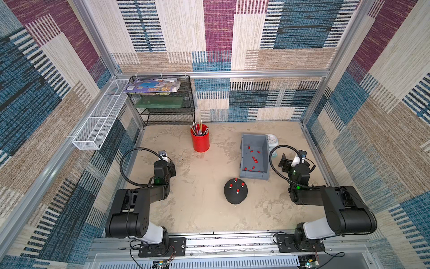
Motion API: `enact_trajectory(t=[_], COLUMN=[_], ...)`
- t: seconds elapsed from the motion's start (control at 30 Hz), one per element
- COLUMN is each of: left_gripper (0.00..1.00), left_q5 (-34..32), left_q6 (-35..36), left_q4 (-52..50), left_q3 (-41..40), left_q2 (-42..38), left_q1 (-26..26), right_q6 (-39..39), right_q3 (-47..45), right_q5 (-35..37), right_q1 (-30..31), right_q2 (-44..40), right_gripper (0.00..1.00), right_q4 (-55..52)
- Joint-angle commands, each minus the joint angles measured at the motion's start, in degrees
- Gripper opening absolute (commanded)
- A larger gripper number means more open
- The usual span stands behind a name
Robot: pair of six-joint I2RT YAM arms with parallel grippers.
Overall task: Cover the protruding screws with screw protection sleeves
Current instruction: Reset both arms
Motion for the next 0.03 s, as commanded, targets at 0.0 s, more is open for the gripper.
enact_trajectory(t=[0.0], left_gripper=[1.0], left_q5=[0.64], left_q6=[-1.01], left_q4=[0.49], left_q3=[0.54], left_q2=[0.07], left_q1=[0.08], right_q6=[0.28], right_q3=[-0.4], right_q5=[0.0], right_q1=[0.11], right_q2=[-0.39], right_gripper=[0.95], right_q4=[2.63])
